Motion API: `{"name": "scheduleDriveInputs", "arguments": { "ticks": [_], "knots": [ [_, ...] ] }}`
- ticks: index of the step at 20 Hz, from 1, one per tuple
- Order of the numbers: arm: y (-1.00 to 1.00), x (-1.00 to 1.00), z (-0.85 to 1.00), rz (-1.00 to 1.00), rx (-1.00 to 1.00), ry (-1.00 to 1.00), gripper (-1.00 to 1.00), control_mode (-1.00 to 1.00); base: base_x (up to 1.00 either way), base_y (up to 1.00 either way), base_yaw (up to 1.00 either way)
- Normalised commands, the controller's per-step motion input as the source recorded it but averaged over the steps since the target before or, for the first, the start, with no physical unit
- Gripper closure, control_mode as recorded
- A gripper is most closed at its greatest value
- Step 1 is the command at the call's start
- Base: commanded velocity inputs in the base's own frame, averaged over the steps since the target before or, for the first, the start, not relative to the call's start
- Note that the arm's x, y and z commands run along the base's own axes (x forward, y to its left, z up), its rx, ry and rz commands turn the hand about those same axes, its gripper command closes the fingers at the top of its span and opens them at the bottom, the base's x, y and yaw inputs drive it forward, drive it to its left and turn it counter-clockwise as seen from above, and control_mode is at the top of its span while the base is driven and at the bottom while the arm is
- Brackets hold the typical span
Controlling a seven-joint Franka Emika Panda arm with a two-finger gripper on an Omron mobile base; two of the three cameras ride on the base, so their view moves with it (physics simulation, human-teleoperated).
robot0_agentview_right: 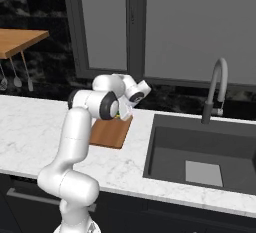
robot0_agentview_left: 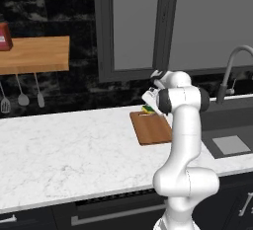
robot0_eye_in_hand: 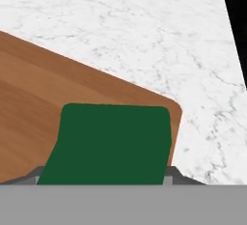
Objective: Pick up the sponge from the counter and clean the cutting board by briefly scrubbing or pressing down on the cutting board. Once finished, release the sponge.
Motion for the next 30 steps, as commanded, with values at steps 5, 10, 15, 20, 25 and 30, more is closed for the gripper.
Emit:
{"name": "scheduleDriveInputs", "arguments": {
  "ticks": [5, 10, 15, 20, 25, 30],
  "knots": [
    [-0.48, -0.34, -0.14, 0.01, 0.07, -0.04, 1.00, -1.00, 0.00, 0.00, 0.00],
    [-0.31, -0.71, -0.10, 0.06, 0.07, -0.18, 1.00, -1.00, 0.00, 0.00, 0.00],
    [0.11, -0.35, -0.67, 0.01, 0.00, -0.01, 1.00, -1.00, 0.00, 0.00, 0.00],
    [0.04, -0.68, -0.51, 0.09, 0.00, 0.12, 1.00, -1.00, 0.00, 0.00, 0.00],
    [0.03, -0.66, -0.51, 0.11, 0.00, 0.24, 1.00, -1.00, 0.00, 0.00, 0.00],
    [0.01, -0.97, -0.45, 0.09, 0.00, -0.06, 1.00, -1.00, 0.00, 0.00, 0.00]
  ]
}}
